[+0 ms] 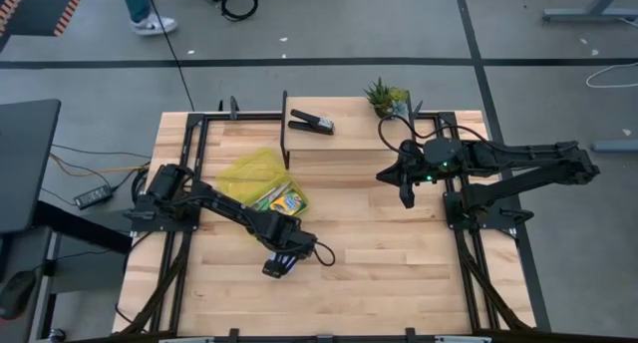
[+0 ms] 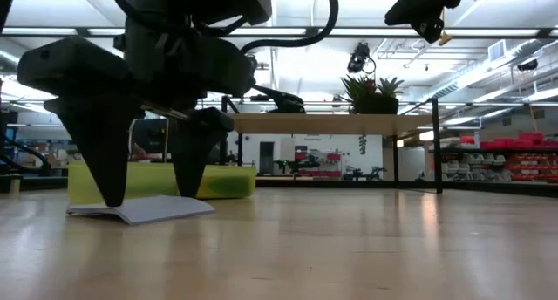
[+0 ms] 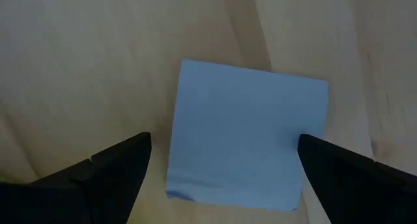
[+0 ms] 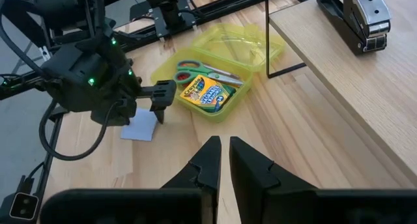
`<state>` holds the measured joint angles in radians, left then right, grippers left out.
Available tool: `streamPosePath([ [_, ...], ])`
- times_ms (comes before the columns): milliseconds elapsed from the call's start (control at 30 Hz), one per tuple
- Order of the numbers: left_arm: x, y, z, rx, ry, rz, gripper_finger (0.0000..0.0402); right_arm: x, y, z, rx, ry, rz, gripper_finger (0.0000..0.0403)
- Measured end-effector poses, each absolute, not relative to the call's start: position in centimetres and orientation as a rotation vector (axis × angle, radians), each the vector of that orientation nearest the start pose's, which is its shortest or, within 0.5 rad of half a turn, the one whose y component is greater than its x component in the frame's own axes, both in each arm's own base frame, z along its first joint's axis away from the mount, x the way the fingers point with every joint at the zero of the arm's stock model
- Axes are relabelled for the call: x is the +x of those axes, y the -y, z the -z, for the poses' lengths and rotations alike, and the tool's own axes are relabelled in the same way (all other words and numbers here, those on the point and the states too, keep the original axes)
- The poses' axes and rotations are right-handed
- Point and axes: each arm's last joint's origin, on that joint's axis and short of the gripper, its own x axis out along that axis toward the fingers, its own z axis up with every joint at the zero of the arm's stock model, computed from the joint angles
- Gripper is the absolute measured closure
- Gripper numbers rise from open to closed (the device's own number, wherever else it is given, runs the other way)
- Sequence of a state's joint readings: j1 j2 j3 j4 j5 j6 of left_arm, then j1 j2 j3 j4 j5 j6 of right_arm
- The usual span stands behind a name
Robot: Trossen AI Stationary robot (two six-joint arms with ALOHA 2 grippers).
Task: Pack school essentials
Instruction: Put the white sticky note into the yellow supply box
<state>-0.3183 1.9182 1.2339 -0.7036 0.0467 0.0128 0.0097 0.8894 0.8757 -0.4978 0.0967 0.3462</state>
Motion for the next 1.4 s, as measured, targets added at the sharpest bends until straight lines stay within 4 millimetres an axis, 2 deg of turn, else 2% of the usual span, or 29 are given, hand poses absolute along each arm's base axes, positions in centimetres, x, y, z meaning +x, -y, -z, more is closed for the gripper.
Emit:
streamPosePath([
  [233,33.6,11.6,-14.8,0.176,-1.382,0.352,0.0006,18.4,0.1,-31.8,0.313,-0.49,0.173,0.0364],
  [367,33.3,12.0,-14.2,0.156,-1.378,0.33,0.0016,18.4,0.1,-31.8,0.313,-0.49,0.173,0.0364],
  [467,33.0,12.4,-13.7,0.151,-1.393,0.301,0.0031,18.4,0.1,-31.8,0.318,-0.49,0.174,0.0364],
  [900,32.9,13.2,-13.8,0.208,-1.375,0.267,0.0107,18.4,0.1,-31.8,0.32,-0.49,0.175,0.0364],
  [1167,33.8,12.0,-14.2,0.179,-1.377,0.242,0.0125,18.4,0.1,-31.8,0.32,-0.49,0.175,0.0364],
  [1400,34.1,11.1,-14.3,0.165,-1.389,0.23,0.0182,18.4,0.1,-31.8,0.32,-0.49,0.175,0.0364],
])
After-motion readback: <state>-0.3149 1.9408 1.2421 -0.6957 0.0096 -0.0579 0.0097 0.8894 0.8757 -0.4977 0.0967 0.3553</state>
